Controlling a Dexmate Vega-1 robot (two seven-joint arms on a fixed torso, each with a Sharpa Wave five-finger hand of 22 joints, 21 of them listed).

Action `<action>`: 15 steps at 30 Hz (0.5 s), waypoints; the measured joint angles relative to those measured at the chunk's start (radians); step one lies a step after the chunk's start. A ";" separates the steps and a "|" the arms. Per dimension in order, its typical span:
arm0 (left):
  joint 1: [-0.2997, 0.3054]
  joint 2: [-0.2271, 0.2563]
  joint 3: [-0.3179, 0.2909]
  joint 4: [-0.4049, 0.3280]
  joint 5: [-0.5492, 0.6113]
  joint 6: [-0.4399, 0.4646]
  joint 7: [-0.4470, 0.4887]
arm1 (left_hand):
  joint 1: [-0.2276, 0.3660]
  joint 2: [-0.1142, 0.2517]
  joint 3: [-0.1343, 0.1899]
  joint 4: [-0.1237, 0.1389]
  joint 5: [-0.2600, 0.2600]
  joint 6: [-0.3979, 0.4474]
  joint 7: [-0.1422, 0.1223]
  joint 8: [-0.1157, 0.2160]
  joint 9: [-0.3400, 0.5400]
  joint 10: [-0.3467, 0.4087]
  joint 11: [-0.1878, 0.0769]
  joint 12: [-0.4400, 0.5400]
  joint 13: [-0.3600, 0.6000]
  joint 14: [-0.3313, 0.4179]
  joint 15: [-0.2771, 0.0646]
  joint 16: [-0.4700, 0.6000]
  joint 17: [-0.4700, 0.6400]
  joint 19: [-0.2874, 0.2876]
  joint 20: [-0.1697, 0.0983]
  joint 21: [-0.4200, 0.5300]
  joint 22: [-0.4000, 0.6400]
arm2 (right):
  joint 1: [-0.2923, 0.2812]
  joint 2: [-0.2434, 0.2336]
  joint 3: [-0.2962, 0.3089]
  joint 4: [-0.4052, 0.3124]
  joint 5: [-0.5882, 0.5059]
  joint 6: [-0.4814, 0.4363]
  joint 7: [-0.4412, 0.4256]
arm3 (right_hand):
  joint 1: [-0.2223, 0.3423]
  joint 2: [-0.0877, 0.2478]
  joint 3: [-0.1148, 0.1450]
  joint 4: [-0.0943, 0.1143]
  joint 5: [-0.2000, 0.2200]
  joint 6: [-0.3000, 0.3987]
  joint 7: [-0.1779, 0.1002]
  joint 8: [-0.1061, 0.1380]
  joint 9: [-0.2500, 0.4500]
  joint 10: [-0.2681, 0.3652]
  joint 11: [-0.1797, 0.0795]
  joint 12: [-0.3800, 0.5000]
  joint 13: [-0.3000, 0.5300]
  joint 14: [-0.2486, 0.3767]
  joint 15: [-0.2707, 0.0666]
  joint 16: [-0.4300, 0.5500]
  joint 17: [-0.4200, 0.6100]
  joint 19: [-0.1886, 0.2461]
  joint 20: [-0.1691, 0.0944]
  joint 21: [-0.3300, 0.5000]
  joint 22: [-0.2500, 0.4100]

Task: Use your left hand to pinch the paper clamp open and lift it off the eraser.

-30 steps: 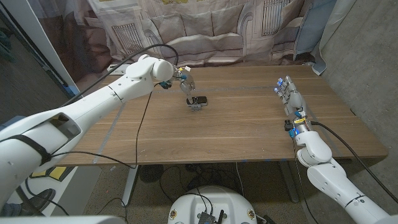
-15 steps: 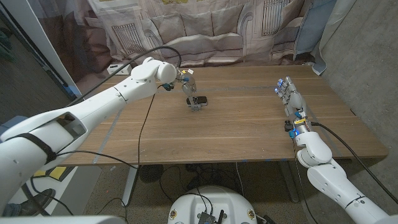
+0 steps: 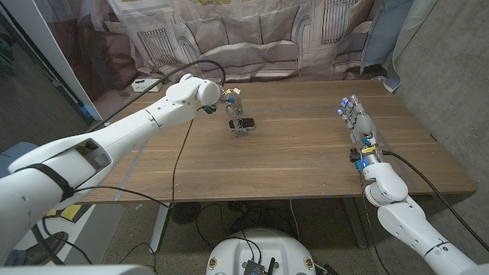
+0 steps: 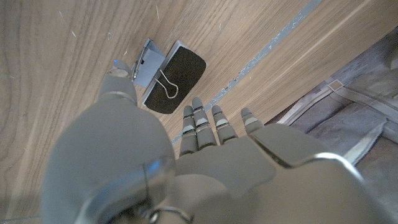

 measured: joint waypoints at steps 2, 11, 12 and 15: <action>0.000 -0.003 0.002 0.002 0.000 0.000 0.000 | 0.000 0.000 0.000 0.000 0.000 0.000 0.014 0.000 0.000 0.005 0.005 0.000 0.000 0.000 0.007 0.000 0.000 0.002 0.002 0.000 0.000 | 0.000 0.000 0.000 0.000 -0.001 0.000 0.000 | 0.000 0.000 0.000 0.000 0.000 0.000 0.000 0.000 0.000 0.000 0.000 0.000 0.000 0.000 0.000 0.000 0.000 0.000 0.000 0.000 0.000; -0.001 -0.010 0.010 0.010 -0.001 0.007 -0.001 | 0.000 0.000 -0.004 0.004 0.008 -0.042 0.055 -0.015 0.000 -0.025 0.047 -0.014 0.000 -0.005 0.043 0.000 0.000 0.004 0.004 0.000 0.000 | -0.006 -0.002 0.002 -0.005 -0.002 0.000 -0.003 | 0.000 0.000 0.000 0.000 0.000 0.000 0.000 0.000 0.000 0.000 0.000 -0.001 0.000 0.000 0.000 0.000 0.000 -0.004 0.004 0.000 0.000; 0.000 -0.010 0.011 0.011 -0.002 0.008 -0.001 | 0.000 0.000 -0.004 0.004 0.008 -0.045 0.059 -0.016 0.000 -0.027 0.049 -0.014 0.000 -0.008 0.047 0.000 0.000 0.004 0.004 0.000 0.000 | -0.007 -0.003 0.003 -0.007 -0.003 -0.001 -0.003 | 0.000 0.000 0.000 0.000 0.000 0.000 0.000 0.000 0.000 0.000 0.000 -0.006 0.000 0.000 0.000 0.000 0.000 -0.005 0.005 0.000 0.000; 0.002 -0.012 0.013 0.013 -0.005 0.010 0.001 | 0.000 0.000 -0.004 0.004 0.008 -0.047 0.060 -0.018 0.000 -0.029 0.050 -0.014 0.000 -0.009 0.048 0.000 0.000 0.004 0.004 0.000 0.000 | -0.009 -0.004 0.004 -0.010 -0.003 -0.003 -0.004 | 0.000 0.000 0.000 0.000 0.000 0.000 0.000 0.000 0.000 0.004 -0.004 -0.007 0.000 0.000 0.000 0.000 0.000 -0.005 0.005 0.000 0.000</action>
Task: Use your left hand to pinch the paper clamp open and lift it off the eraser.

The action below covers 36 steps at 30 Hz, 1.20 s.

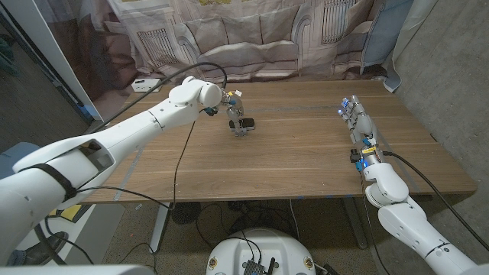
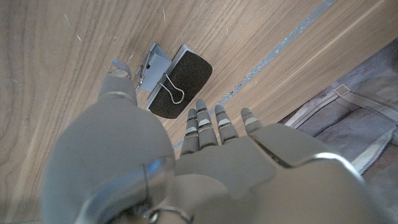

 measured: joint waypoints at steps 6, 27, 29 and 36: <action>0.003 -0.003 0.003 0.004 -0.007 0.002 0.004 | 0.000 0.000 0.000 0.000 0.000 0.000 0.000 0.000 0.000 0.000 0.000 0.000 0.000 0.000 0.000 0.000 0.000 0.000 0.000 0.000 0.000 | -0.005 -0.004 0.002 -0.007 -0.001 -0.006 -0.001 | 0.000 0.000 0.000 0.000 0.000 0.000 0.000 0.000 0.000 0.002 -0.001 0.000 0.000 0.000 0.000 0.000 -0.003 0.000 0.000 0.000 0.000; 0.022 -0.010 0.003 0.007 -0.032 0.036 0.046 | 0.021 0.021 0.000 0.000 0.000 0.040 -0.008 0.020 0.000 0.042 -0.027 0.006 0.000 0.040 -0.029 0.000 0.000 0.023 0.004 0.005 0.002 | -0.020 -0.011 0.008 -0.018 0.002 -0.017 -0.003 | 0.000 0.000 0.000 0.000 0.000 0.006 -0.005 0.000 0.000 0.001 -0.001 -0.008 0.000 0.004 -0.004 0.000 -0.003 0.000 0.000 0.000 0.000; 0.025 -0.010 0.002 0.005 -0.033 0.043 0.052 | 0.026 0.026 0.000 0.000 0.000 0.040 -0.008 0.020 0.000 0.045 -0.024 0.006 0.000 0.040 -0.029 0.007 0.000 0.023 0.004 0.008 0.002 | -0.020 -0.011 0.008 -0.017 0.003 -0.017 -0.001 | 0.000 0.000 0.000 0.000 0.000 0.006 -0.006 0.000 0.000 0.001 -0.001 -0.008 0.000 0.004 -0.004 0.000 -0.003 0.000 0.000 0.000 0.000; 0.034 -0.010 0.001 -0.006 -0.031 0.068 0.070 | 0.036 0.036 0.005 -0.005 0.000 0.045 -0.002 0.020 0.000 0.056 -0.020 0.014 0.000 0.045 -0.023 0.007 0.000 0.033 0.004 0.008 0.002 | -0.020 -0.009 0.008 -0.008 0.007 -0.017 0.002 | 0.000 0.000 0.000 0.000 0.000 0.005 -0.005 0.000 0.000 0.007 0.004 -0.008 0.000 0.004 -0.004 0.000 0.000 0.006 0.005 0.000 0.000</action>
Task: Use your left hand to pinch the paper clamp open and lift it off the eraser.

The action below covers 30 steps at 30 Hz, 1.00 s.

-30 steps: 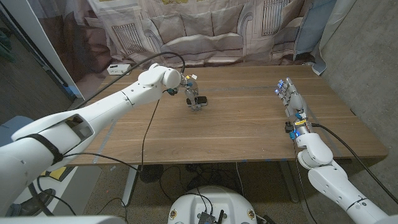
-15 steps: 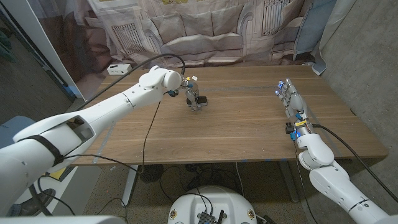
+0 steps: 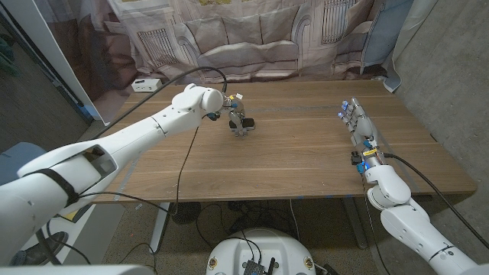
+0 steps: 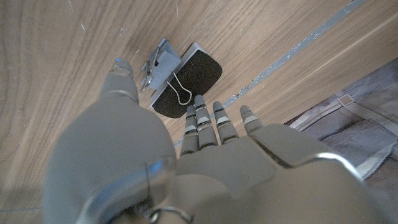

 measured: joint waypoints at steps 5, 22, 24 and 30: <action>0.013 0.006 -0.001 -0.022 0.011 0.025 0.014 | 0.008 0.008 0.007 -0.002 0.000 0.009 -0.001 0.000 0.000 0.005 -0.005 0.000 0.000 0.010 0.000 0.000 0.000 0.011 -0.001 0.000 0.000 | 0.002 0.002 -0.001 0.006 0.002 0.003 0.002 | 0.000 0.000 0.000 0.000 0.000 0.000 0.000 0.000 0.000 0.000 0.000 0.000 0.000 0.000 0.000 0.000 0.000 0.000 0.000 0.000 0.000; 0.020 0.009 -0.002 -0.035 0.026 0.069 0.061 | 0.020 0.020 0.016 -0.007 -0.027 0.072 -0.029 0.012 0.000 0.059 -0.038 0.013 0.000 0.056 -0.022 0.004 -0.005 0.051 0.000 0.007 0.000 | 0.012 0.005 -0.009 0.017 0.004 0.004 0.005 | 0.000 0.000 0.000 0.000 0.000 0.000 0.000 0.000 0.000 0.000 0.000 -0.009 0.000 0.005 0.005 0.000 0.000 0.000 0.000 0.000 0.000; 0.020 0.009 -0.002 -0.035 0.024 0.072 0.067 | 0.025 0.024 0.016 -0.007 -0.027 0.079 -0.033 0.015 0.000 0.068 -0.047 0.017 0.000 0.064 -0.022 0.004 -0.005 0.055 -0.002 0.007 0.000 | 0.012 0.005 -0.009 0.018 0.004 0.004 0.005 | 0.000 0.000 0.000 0.000 0.000 0.000 0.000 0.000 0.000 0.000 0.000 -0.009 0.000 0.005 0.005 0.000 0.000 0.000 0.000 0.000 0.000; 0.057 0.013 -0.016 -0.053 0.017 0.079 0.084 | 0.029 0.021 0.020 -0.011 -0.035 0.100 -0.039 0.015 0.000 0.087 -0.047 0.021 0.000 0.082 -0.025 0.008 -0.005 0.069 0.002 0.007 0.000 | 0.012 0.005 -0.010 0.016 0.008 0.004 0.007 | 0.000 0.000 0.000 0.000 0.000 0.000 0.000 0.000 0.000 0.000 0.000 -0.009 0.000 0.005 0.005 0.000 0.000 -0.006 0.006 0.000 0.000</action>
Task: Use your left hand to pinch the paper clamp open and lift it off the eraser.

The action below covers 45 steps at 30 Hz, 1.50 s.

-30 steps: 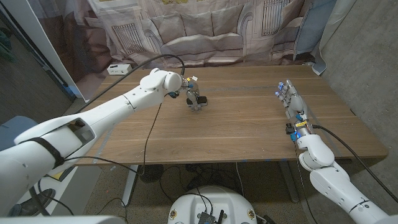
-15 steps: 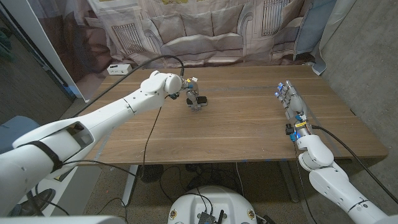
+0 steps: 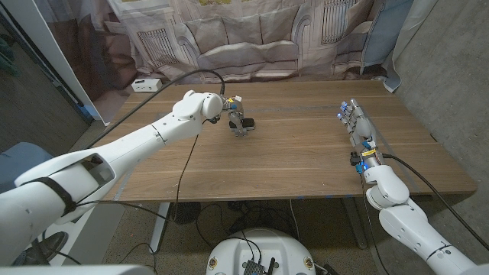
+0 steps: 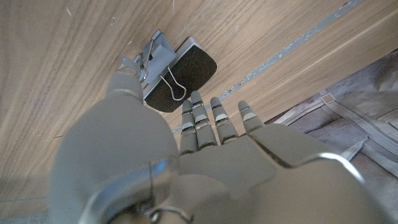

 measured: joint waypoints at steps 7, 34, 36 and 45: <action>0.001 0.000 0.000 0.001 -0.004 0.002 0.006 | 0.006 -0.005 0.000 0.000 0.000 0.017 -0.002 0.000 0.000 0.017 -0.006 0.000 0.000 0.006 -0.005 0.000 0.000 0.010 0.001 0.000 0.000 | 0.000 -0.001 0.000 -0.002 -0.001 -0.003 -0.004 | 0.000 0.000 0.004 -0.004 0.000 0.000 0.000 0.000 0.000 0.000 0.000 0.000 0.000 0.000 0.000 -0.004 0.000 0.000 0.000 0.000 0.000; -0.004 -0.007 0.003 0.025 -0.044 0.006 0.024 | 0.042 0.011 0.020 -0.013 -0.008 0.082 -0.002 0.008 0.005 0.083 -0.011 0.011 0.000 0.059 0.002 0.000 0.000 0.070 -0.001 0.008 0.000 | 0.010 -0.004 -0.006 -0.005 -0.002 -0.019 -0.006 | 0.000 0.000 0.000 -0.008 0.000 -0.004 -0.004 -0.004 0.000 -0.009 -0.009 -0.015 0.000 0.000 0.000 -0.004 -0.003 0.000 0.000 0.000 0.000; -0.005 -0.008 0.003 0.027 -0.047 0.007 0.027 | 0.051 0.019 0.023 -0.015 -0.008 0.097 0.000 0.009 0.005 0.096 -0.012 0.015 0.000 0.068 -0.001 0.000 0.000 0.081 -0.003 0.008 0.000 | 0.011 -0.004 -0.007 -0.003 -0.001 -0.020 -0.006 | 0.000 0.000 0.000 -0.008 0.000 -0.004 -0.004 -0.004 0.000 -0.009 -0.009 -0.015 0.000 0.000 0.000 -0.004 -0.003 0.000 0.000 0.000 0.000; -0.005 -0.014 0.002 0.033 -0.068 0.012 0.046 | 0.086 0.030 0.040 -0.023 -0.015 0.155 -0.002 0.020 0.005 0.157 -0.019 0.030 0.003 0.102 -0.020 0.000 0.000 0.120 0.001 0.014 0.000 | 0.013 -0.003 -0.007 0.003 0.003 -0.020 -0.005 | 0.000 0.000 0.000 -0.008 0.000 -0.004 -0.004 -0.004 0.000 -0.009 -0.009 -0.015 0.000 0.000 0.000 -0.004 -0.003 -0.004 0.004 0.000 0.000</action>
